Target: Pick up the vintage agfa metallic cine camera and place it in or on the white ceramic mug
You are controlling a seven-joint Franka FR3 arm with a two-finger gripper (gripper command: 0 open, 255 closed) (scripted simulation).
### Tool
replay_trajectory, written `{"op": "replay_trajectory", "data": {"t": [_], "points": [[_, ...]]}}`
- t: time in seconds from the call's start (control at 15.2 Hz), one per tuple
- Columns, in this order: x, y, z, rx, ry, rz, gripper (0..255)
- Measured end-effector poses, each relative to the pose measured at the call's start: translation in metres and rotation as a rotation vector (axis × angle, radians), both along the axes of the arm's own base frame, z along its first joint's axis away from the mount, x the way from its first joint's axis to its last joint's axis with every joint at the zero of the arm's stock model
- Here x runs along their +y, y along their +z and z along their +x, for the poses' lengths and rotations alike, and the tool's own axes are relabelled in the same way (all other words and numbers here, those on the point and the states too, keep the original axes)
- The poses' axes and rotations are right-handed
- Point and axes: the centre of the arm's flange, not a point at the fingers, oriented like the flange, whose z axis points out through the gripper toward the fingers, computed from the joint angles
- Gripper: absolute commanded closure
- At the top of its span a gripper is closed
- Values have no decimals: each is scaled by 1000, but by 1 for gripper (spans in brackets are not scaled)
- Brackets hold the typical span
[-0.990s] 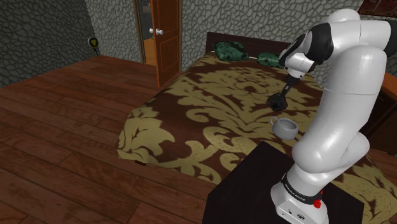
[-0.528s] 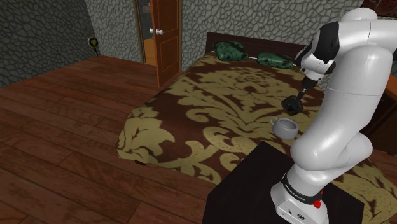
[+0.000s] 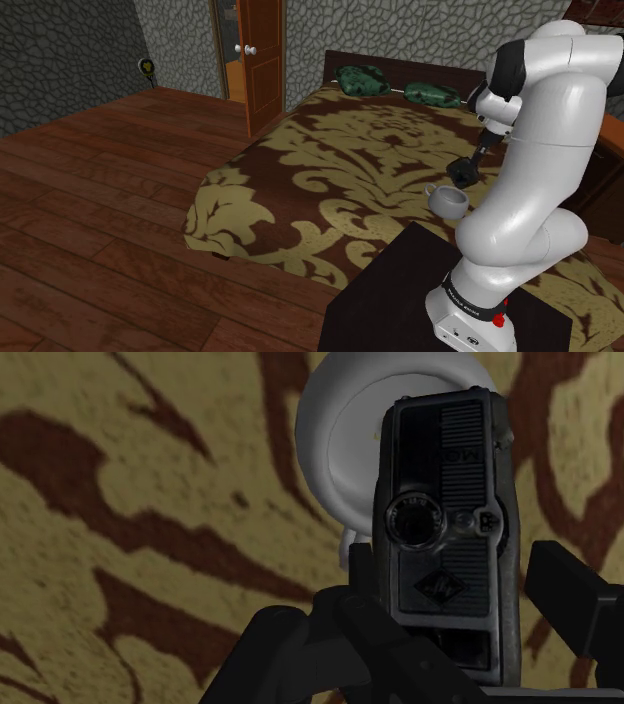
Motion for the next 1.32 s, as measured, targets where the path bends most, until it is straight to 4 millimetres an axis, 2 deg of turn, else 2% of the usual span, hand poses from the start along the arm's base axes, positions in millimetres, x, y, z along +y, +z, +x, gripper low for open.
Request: {"op": "replay_trajectory", "data": {"t": [0.79, 1.25, 1.32], "points": [[-1, -63, 0, 0, 0, 0, 255], [0, -69, 0, 0, 0, 0, 255], [0, -69, 0, 0, 0, 0, 0]]}}
